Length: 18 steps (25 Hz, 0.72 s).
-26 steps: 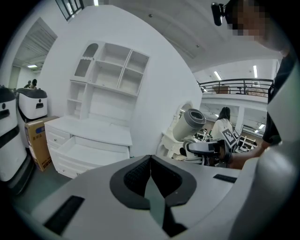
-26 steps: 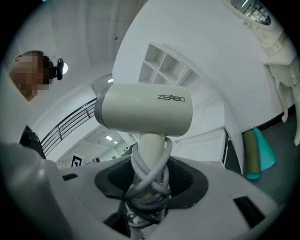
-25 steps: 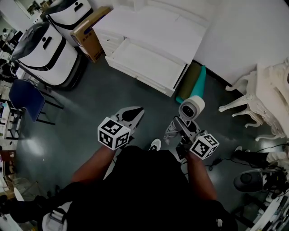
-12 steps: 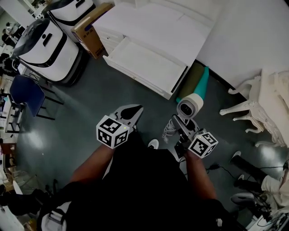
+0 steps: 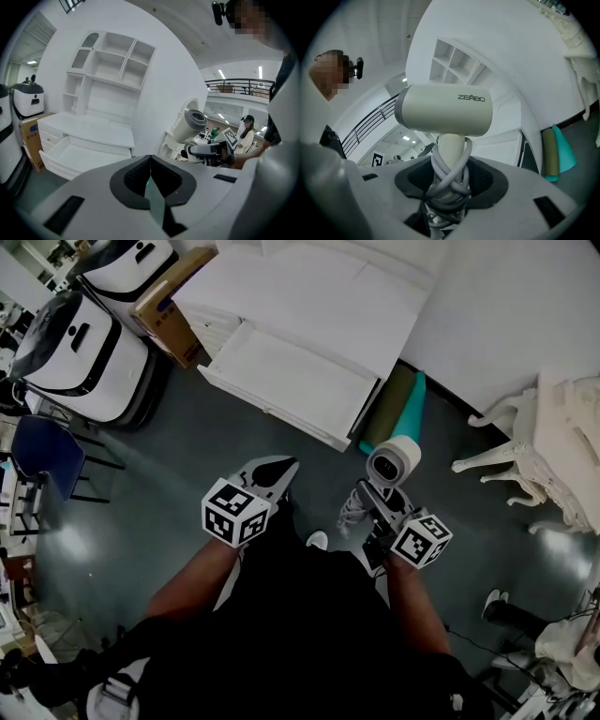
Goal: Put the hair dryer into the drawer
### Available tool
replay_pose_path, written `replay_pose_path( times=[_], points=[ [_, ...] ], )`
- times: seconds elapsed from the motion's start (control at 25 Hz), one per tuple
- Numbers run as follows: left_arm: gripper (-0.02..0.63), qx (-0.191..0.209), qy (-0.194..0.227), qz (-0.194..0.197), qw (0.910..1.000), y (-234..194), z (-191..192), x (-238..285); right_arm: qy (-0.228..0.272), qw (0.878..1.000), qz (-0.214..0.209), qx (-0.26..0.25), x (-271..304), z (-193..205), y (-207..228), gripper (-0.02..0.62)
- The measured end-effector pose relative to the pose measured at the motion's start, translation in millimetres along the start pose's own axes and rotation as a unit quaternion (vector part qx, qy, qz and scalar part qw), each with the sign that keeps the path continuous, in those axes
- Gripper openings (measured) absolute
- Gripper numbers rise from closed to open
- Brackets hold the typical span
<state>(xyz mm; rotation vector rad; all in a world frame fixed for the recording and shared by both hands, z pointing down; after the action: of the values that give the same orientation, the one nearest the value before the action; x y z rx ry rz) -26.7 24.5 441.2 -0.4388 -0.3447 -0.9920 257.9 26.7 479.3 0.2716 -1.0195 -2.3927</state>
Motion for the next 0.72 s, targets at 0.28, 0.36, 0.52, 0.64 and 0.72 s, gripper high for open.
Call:
replay_pose_path(
  times=[0.28,0.36,0.52,0.64,0.72],
  points=[
    [0.011,0.000,0.010,0.006,0.9999,-30.7,-23.1,27.4,-0.011,1.000,0.017,-0.003,30.8,-21.4,19.7,0.215],
    [0.011,-0.001,0.006,0.004,1.0000,-44.1,-26.1,33.4,-0.012,1.000,0.019,-0.004,43.8,-27.0,23.2,0.215],
    [0.011,-0.011,0.000,0.001,0.9999,-78.1,-34.7,46.5,-0.025,0.999,0.029,-0.012,76.0,-38.4,32.7,0.215],
    [0.011,-0.009,0.000,0.004,1.0000,-103.4,-45.7,57.6,-0.029,0.999,0.042,-0.017,100.1,-47.9,40.9,0.215],
    [0.011,-0.008,-0.001,0.009,0.9999,-121.2,-53.2,64.3,-0.029,0.998,0.054,-0.025,116.4,-54.3,44.6,0.213]
  ],
)
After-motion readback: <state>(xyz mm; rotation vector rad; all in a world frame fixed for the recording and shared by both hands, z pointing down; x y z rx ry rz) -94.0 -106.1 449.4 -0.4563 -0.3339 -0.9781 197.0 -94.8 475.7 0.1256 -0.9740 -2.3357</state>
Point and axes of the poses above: the fingertips, and each gripper's own axes: x forward along the fingers, y to its right, z out of its underside, the point moved 10 cm from there along -x, backward along the fingers, and after that the axes turned 10 degrees about -z, right-handed, at the moved point
